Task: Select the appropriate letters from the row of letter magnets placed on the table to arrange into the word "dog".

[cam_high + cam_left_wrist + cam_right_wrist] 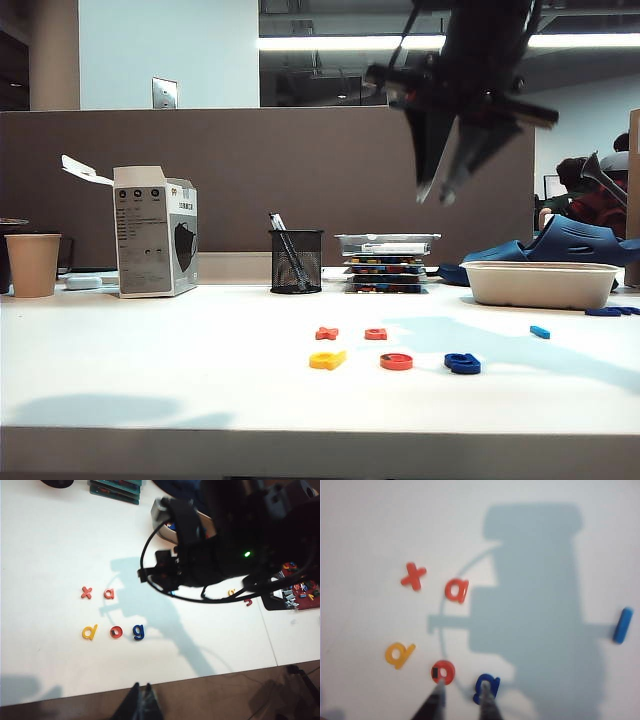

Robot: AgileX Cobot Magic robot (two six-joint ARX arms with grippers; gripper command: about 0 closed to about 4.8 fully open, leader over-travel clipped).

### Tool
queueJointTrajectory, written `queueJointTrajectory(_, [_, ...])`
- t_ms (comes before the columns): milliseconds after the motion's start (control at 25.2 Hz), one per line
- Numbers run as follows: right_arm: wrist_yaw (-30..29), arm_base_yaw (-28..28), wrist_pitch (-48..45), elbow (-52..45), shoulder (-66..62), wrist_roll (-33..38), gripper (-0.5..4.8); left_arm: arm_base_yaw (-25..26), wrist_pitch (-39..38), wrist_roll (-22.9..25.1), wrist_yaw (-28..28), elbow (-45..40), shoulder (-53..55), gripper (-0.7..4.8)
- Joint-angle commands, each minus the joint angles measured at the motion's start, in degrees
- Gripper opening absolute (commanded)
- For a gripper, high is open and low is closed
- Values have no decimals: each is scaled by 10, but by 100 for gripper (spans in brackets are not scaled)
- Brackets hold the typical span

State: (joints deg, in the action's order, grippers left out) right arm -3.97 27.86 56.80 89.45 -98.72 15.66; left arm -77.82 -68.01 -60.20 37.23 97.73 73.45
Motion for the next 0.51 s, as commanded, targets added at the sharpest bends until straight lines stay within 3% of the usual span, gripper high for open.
queueJointTrajectory(40, [30, -5, 19, 44, 10, -28, 80, 0, 17, 2, 3, 2, -1, -5])
queueJointTrajectory(79, [38, -5, 17, 52, 14, -33, 79, 0, 17, 2, 3, 2, -1, -5])
queueJointTrajectory(158, [80, -13, 14, 78, 31, -49, 10, 0, 15, 2, 1, 2, -1, -5])
queueJointTrajectory(238, [109, -17, 12, 94, 46, -58, -3, 0, 14, 2, 1, 1, -1, -5])
queueJointTrajectory(515, [103, -113, -14, 103, 161, -87, -4, 0, 24, 2, 0, 2, -1, -5])
